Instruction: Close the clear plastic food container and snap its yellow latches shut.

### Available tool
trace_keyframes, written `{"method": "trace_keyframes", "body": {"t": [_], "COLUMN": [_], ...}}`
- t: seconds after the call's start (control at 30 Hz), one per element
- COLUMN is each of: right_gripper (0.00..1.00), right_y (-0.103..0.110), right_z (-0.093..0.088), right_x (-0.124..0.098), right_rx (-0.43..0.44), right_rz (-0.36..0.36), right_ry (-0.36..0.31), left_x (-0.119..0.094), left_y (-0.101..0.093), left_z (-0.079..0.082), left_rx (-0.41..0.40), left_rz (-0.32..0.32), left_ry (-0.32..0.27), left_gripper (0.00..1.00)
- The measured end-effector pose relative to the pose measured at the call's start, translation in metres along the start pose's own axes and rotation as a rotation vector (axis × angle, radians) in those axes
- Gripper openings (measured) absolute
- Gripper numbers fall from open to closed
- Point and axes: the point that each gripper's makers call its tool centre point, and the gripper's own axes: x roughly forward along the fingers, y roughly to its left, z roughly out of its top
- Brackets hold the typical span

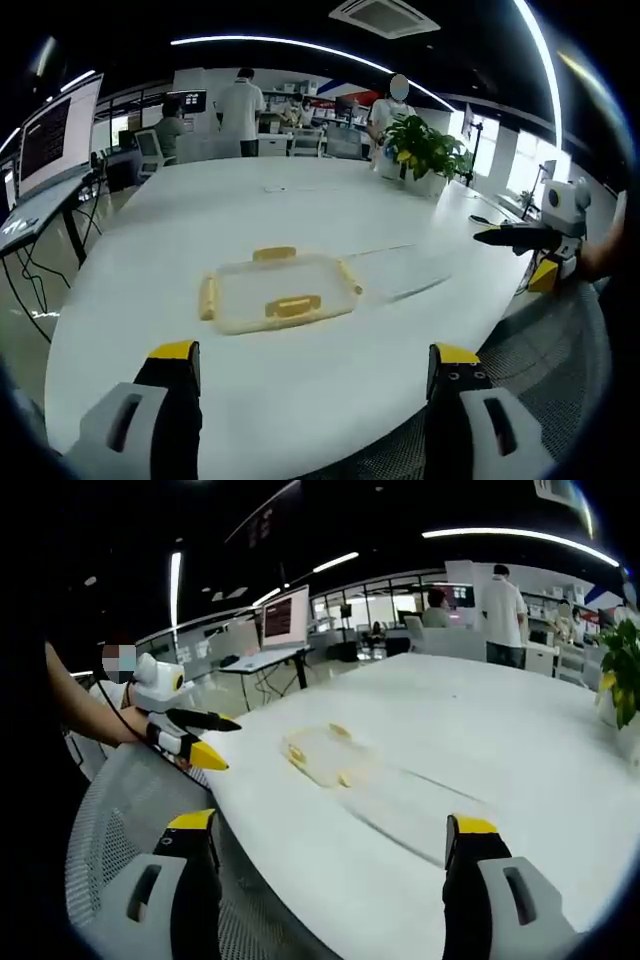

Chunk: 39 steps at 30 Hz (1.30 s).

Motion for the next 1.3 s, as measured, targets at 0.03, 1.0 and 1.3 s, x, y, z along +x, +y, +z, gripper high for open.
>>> {"method": "trace_keyframes", "body": {"t": [0.03,1.0,1.3], "right_gripper": [0.92,0.87,0.82], "right_y": [0.000,-0.002,-0.003], "right_z": [0.001,-0.002,0.007], "right_x": [0.000,-0.002,-0.004], "right_rx": [0.001,-0.005,-0.003], "right_rz": [-0.001,-0.011,-0.002], "right_ry": [0.000,0.014,-0.002], "left_x": [0.000,0.001,0.002], "left_y": [0.000,-0.007,-0.011], "left_z": [0.000,0.001,0.009], "left_rx": [0.001,0.037,0.080], "left_rz": [0.000,-0.019,-0.048], "left_ry": [-0.002,0.007,-0.013], "left_gripper": [0.92,0.88,0.90]}}
